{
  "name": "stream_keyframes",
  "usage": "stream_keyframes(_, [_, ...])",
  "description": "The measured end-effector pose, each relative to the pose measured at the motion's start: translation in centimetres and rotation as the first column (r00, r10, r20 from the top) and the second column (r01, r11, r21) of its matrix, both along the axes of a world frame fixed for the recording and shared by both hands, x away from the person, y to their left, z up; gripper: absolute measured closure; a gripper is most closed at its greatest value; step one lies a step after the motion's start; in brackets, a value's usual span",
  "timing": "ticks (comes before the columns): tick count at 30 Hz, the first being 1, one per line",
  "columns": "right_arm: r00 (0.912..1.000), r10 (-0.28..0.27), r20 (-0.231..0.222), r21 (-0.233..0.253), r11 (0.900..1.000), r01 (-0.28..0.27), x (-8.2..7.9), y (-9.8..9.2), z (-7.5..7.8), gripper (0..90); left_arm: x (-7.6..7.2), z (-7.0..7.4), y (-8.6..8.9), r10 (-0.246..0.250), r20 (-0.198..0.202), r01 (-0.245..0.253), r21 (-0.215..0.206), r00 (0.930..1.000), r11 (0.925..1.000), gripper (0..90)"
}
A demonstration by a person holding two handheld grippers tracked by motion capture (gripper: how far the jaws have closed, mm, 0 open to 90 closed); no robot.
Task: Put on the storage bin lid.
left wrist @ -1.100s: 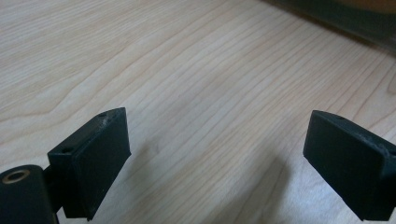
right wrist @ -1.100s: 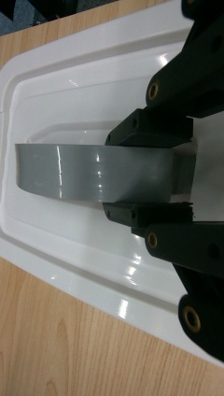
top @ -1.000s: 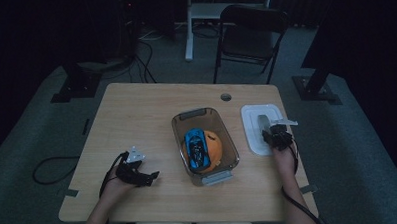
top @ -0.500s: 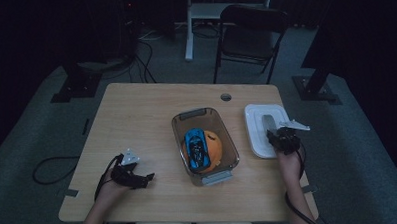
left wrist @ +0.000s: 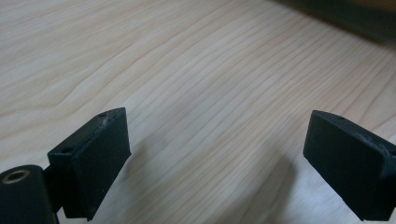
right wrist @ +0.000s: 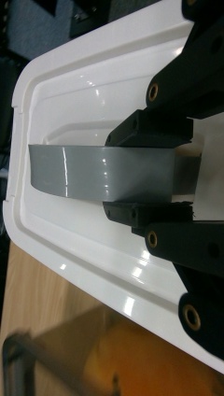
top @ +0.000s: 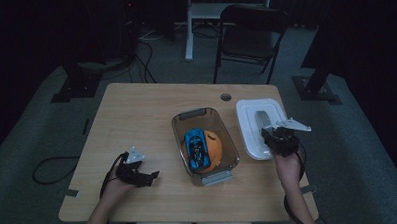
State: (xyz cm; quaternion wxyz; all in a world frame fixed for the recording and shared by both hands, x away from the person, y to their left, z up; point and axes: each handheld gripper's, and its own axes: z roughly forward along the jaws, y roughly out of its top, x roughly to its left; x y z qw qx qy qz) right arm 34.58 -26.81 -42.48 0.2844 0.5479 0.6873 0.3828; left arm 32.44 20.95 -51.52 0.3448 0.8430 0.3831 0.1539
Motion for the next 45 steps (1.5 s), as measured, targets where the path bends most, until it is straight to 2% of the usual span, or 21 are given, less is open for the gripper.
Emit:
stream_keyframes(7, [0.9972, 0.069, 0.028, -0.009, 0.998, -0.069, -0.9, 2.3, 1.8, 67.1, 1.0, 0.8, -2.7, -0.044, 0.022, 0.043, 0.017, 0.9988, 0.9989, 7.9])
stream_keyframes(13, [0.9920, 0.117, 0.047, -0.001, 0.993, -0.117, -1.4, 3.6, 2.8, 67.2, 1.6, 1.1, -4.6, -0.083, 0.027, 0.083, 0.030, 0.9962, 0.9961, 7.9])
stream_keyframes(18, [0.9874, 0.149, 0.052, 0.005, 0.989, -0.149, -1.7, 4.4, 3.3, 67.2, 2.1, 1.4, -5.9, -0.092, 0.036, 0.091, 0.017, 0.9951, 0.9957, 7.9])
stream_keyframes(24, [0.9805, 0.185, 0.065, 0.009, 0.982, -0.186, -2.3, 5.4, 3.9, 67.1, 2.3, 1.9, -7.6, -0.125, 0.048, 0.124, 0.017, 0.9910, 0.9921, 7.9])
stream_keyframes(26, [0.9781, 0.197, 0.066, 0.007, 0.980, -0.198, -2.5, 5.8, 4.1, 67.2, 2.3, 2.0, -8.0, -0.135, 0.055, 0.132, 0.054, 0.9893, 0.9898, 7.9])
stream_keyframes(30, [0.9738, 0.217, 0.067, 0.001, 0.976, -0.218, -2.7, 6.4, 4.3, 67.2, 2.2, 2.1, -8.4, -0.141, 0.050, 0.138, 0.058, 0.9887, 0.9887, 7.9])
stream_keyframes(35, [0.9679, 0.241, 0.070, 0.000, 0.970, -0.242, -3.0, 7.3, 4.5, 67.1, 2.2, 2.2, -9.5, -0.162, 0.046, 0.160, 0.036, 0.9857, 0.9864, 7.9])
stream_keyframes(38, [0.9636, 0.259, 0.067, 0.000, 0.966, -0.260, -3.1, 7.9, 4.5, 67.1, 2.2, 2.3, -10.2, -0.176, 0.049, 0.175, 0.033, 0.9832, 0.9841, 7.9])
stream_keyframes(45, [0.9464, 0.318, 0.059, -0.009, 0.948, -0.318, -3.2, 9.4, 4.6, 67.2, 2.3, 2.4, -11.2, -0.196, 0.045, 0.195, 0.030, 0.9796, 0.9804, 7.9])
